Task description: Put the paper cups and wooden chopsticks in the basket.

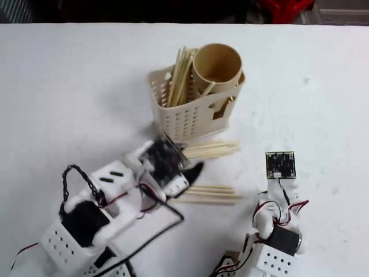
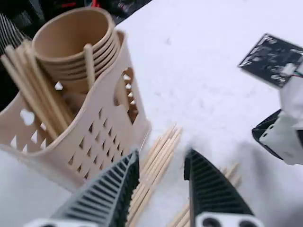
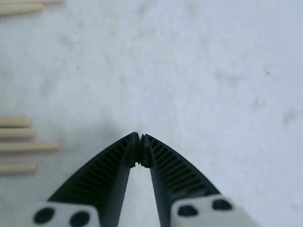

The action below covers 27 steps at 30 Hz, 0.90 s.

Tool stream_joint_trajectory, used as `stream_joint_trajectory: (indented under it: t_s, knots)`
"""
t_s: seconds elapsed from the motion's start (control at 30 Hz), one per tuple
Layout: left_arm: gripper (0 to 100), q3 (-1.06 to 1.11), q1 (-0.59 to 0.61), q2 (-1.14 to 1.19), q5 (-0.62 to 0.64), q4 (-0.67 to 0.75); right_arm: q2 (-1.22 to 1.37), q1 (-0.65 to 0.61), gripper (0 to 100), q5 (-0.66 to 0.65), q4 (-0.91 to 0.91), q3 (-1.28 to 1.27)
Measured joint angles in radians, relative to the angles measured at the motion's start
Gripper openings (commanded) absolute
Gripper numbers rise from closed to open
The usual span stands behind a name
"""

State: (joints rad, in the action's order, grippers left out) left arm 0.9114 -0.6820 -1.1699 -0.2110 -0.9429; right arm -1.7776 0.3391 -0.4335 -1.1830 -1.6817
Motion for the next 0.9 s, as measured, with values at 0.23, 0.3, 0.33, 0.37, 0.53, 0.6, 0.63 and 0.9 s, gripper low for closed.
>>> stream_joint_trajectory:
  t_s: [0.23,0.3,0.33,0.37,0.53,0.6,0.63,0.9]
  knots:
    - [29,-0.095,-0.117,-0.005,-0.017,-0.012,0.0,0.0,1.8,0.0,0.0,0.0]
    - [30,-0.138,-0.121,-0.008,-0.031,-0.015,0.0,0.0,1.8,0.0,0.0,0.0]
    - [31,-0.163,-0.126,-0.008,-0.034,-0.015,0.0,0.0,1.8,0.0,0.0,0.0]
    - [30,-0.19,-0.132,-0.008,-0.034,-0.015,0.0,0.0,1.8,0.0,0.0,0.0]
    - [30,-0.327,-0.176,-0.011,-0.034,-0.057,0.0,0.0,1.8,0.0,0.0,0.0]
    - [30,-0.359,-0.212,-0.011,-0.034,-0.094,0.0,0.0,1.8,0.0,0.0,0.0]
    - [30,-0.37,-0.229,-0.011,-0.034,-0.11,0.0,0.0,1.8,0.0,0.0,0.0]
    - [29,-0.388,-0.265,-0.012,-0.034,-0.147,0.0,0.0,1.8,0.0,0.0,0.0]
